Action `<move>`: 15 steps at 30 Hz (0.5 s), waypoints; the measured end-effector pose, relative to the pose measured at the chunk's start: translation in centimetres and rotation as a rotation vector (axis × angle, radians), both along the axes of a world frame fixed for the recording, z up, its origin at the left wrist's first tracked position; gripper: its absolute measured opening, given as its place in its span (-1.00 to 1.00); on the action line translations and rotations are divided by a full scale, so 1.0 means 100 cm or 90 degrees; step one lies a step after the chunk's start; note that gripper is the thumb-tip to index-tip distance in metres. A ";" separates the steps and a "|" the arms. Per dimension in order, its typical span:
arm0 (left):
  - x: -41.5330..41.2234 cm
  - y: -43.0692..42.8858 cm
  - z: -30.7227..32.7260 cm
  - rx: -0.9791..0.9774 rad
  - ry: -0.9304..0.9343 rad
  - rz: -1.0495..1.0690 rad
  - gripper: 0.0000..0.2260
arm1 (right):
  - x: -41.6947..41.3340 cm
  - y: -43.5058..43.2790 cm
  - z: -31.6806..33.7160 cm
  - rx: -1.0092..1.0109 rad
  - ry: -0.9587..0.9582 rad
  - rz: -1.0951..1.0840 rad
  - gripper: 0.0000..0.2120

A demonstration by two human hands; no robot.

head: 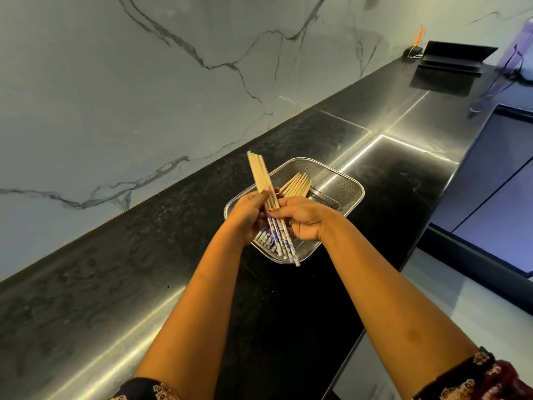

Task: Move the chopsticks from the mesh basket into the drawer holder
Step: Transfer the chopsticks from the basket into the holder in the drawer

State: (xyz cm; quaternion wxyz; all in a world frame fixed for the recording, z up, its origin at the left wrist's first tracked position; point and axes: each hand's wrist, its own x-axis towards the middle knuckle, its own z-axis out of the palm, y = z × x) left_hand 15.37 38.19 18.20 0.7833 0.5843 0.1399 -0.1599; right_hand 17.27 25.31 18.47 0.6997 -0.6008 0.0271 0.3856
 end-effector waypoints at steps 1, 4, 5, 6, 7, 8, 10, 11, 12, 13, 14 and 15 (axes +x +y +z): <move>-0.001 0.000 0.001 -0.042 0.001 -0.001 -0.75 | -0.003 0.001 0.003 -0.004 -0.007 0.026 -0.83; -0.006 -0.002 0.004 -0.153 0.009 0.045 -0.81 | -0.011 0.003 0.007 -0.010 -0.027 0.033 -0.83; -0.007 -0.004 0.005 -0.185 0.008 0.068 -0.83 | -0.013 0.004 0.007 -0.009 -0.034 0.019 -0.85; -0.007 -0.006 0.005 -0.211 0.011 0.100 -0.82 | -0.016 0.005 0.006 -0.008 -0.041 0.001 -0.86; -0.007 -0.006 0.006 -0.232 0.014 0.141 -0.80 | -0.018 0.004 0.006 -0.008 -0.041 -0.019 -0.85; -0.006 -0.006 0.005 -0.249 0.015 0.187 -0.80 | -0.021 0.003 0.006 -0.005 -0.035 -0.037 -0.81; -0.004 -0.004 0.005 -0.297 0.006 0.271 -0.84 | -0.026 0.000 0.007 0.013 -0.020 -0.058 -0.72; -0.003 -0.002 0.006 -0.329 -0.002 0.305 -0.86 | -0.029 -0.001 0.007 0.013 -0.022 -0.072 -0.68; -0.002 0.000 0.006 -0.356 -0.009 0.337 -0.87 | -0.032 -0.003 0.007 0.011 -0.028 -0.102 -0.64; -0.002 0.002 0.006 -0.378 -0.013 0.365 -0.88 | -0.034 -0.004 0.005 0.018 -0.033 -0.153 -0.62; -0.001 0.003 0.006 -0.395 -0.015 0.390 -0.88 | -0.036 -0.004 0.002 0.039 -0.032 -0.217 -0.60; -0.002 0.002 0.006 -0.411 -0.016 0.405 -0.88 | -0.038 -0.004 0.000 0.076 -0.024 -0.282 -0.58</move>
